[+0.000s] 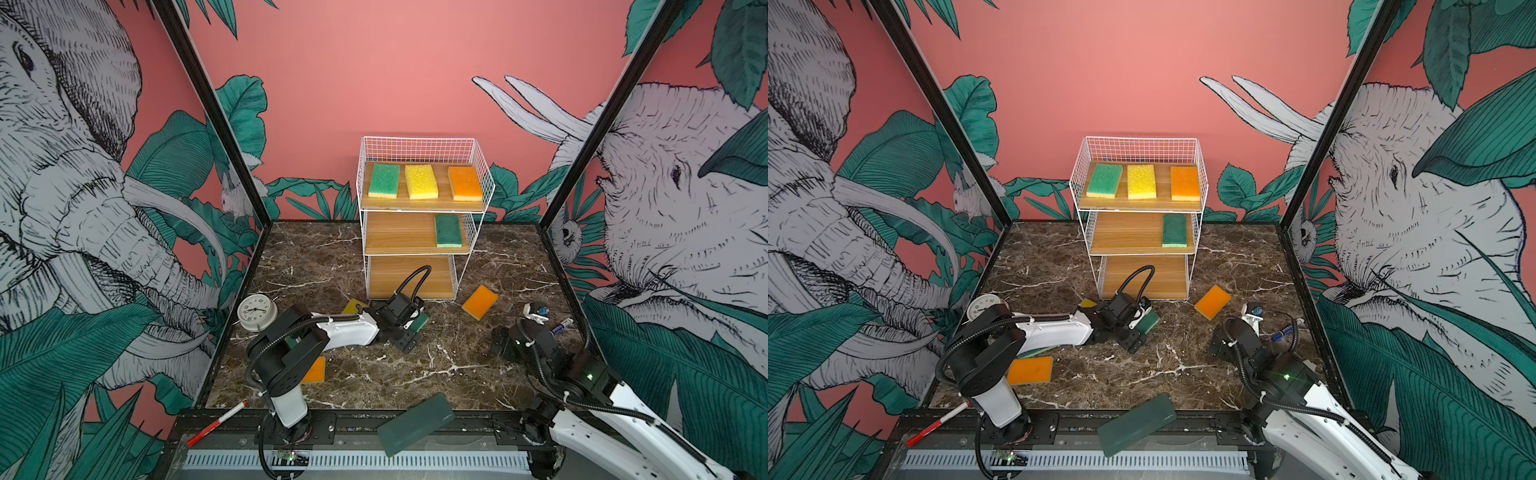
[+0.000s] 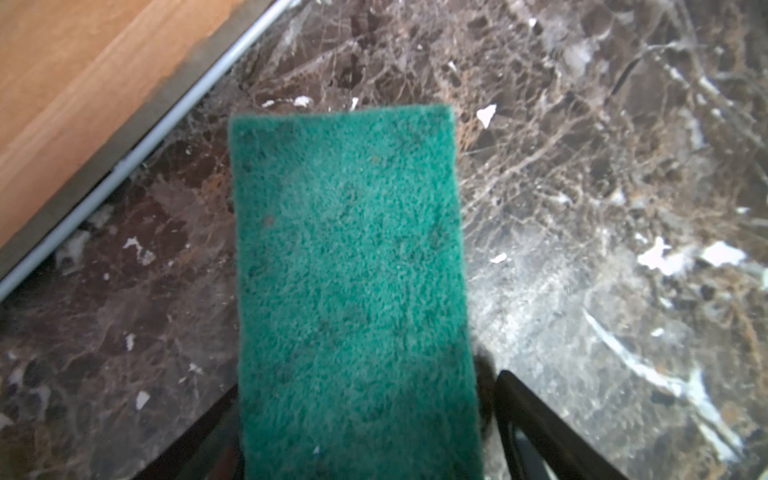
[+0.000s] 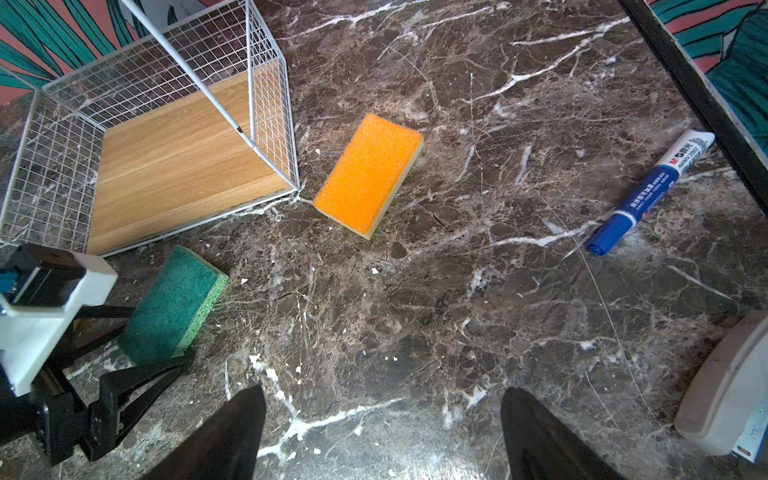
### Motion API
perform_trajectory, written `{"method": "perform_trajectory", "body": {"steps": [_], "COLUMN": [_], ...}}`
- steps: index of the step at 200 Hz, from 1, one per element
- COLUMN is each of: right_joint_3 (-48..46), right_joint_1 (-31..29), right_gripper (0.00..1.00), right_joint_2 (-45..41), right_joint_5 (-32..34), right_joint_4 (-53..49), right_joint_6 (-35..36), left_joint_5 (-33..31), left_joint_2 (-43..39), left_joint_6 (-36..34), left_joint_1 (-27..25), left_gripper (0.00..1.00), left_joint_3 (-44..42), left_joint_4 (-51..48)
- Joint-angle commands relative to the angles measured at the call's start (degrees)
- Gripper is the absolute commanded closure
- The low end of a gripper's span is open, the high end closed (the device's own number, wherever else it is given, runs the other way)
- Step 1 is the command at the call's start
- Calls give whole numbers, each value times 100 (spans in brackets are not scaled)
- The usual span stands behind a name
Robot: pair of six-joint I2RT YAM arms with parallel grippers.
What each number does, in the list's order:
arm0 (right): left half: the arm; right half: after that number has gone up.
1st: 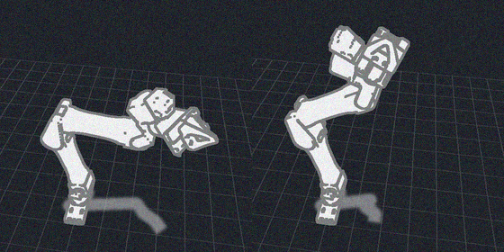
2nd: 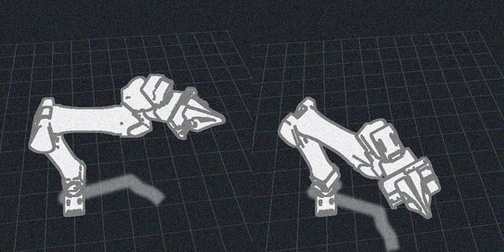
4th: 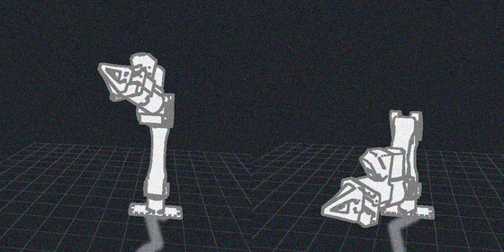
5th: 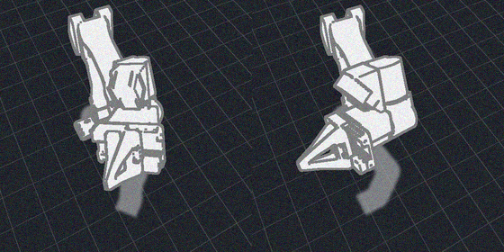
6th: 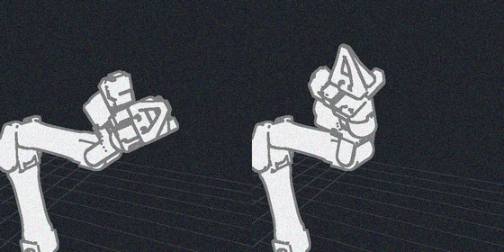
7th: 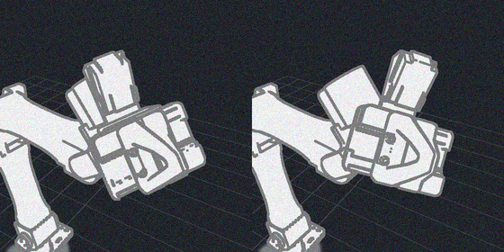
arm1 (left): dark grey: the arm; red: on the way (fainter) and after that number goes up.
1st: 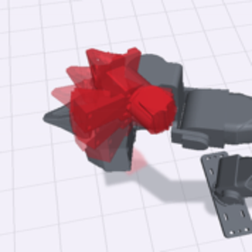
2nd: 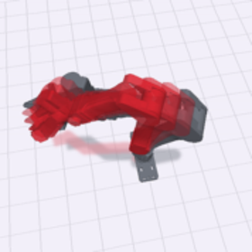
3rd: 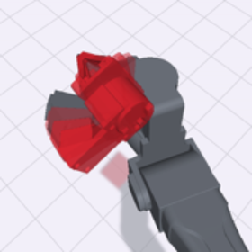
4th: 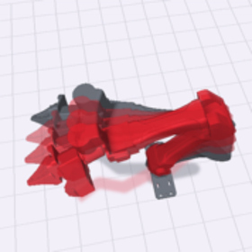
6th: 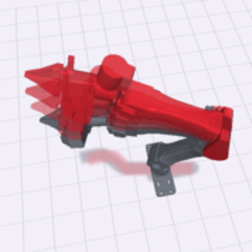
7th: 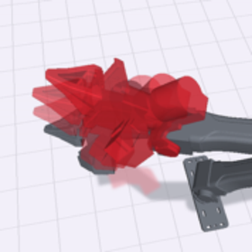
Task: Place and organize the cleaning sponges onto the shelf
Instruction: 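Close the left gripper on the green scouring pad and lift it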
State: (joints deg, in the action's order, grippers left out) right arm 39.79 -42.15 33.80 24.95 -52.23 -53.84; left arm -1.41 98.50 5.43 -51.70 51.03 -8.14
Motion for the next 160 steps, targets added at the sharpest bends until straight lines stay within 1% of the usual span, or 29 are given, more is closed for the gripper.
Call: {"method": "perform_trajectory", "body": {"steps": [1, 27, 58, 103, 131, 160], "right_joint_3": [-89, -127, -137, -147, -118, -121], "right_joint_1": [22, 21, 21, 14, 20, 21], "right_gripper": [8, 8, 8, 8, 8, 8], "right_joint_2": [-132, -190, -159, -172, -163, -172], "right_joint_5": [176, 185, 179, 199, 243, 282], "right_joint_4": [-129, -131, -96, -55, -97, -50], "right_joint_6": [-135, -144, -126, -109, -82, -50], "left_joint_5": [9, -67, -183, -474, -557, -698], "left_joint_2": [-59, -146, -74, -123, -446, -1077], "left_joint_6": [76, 138, 228, 283, 346, 438], "left_joint_1": [-24, -24, -24, -33, -59, -122], "left_gripper": [12, 13, 16, 28, 37, 38], "left_joint_3": [-127, -283, -268, -210, -318, -354], "left_joint_4": [-561, -541, -489, -700, -906, -1288]}}
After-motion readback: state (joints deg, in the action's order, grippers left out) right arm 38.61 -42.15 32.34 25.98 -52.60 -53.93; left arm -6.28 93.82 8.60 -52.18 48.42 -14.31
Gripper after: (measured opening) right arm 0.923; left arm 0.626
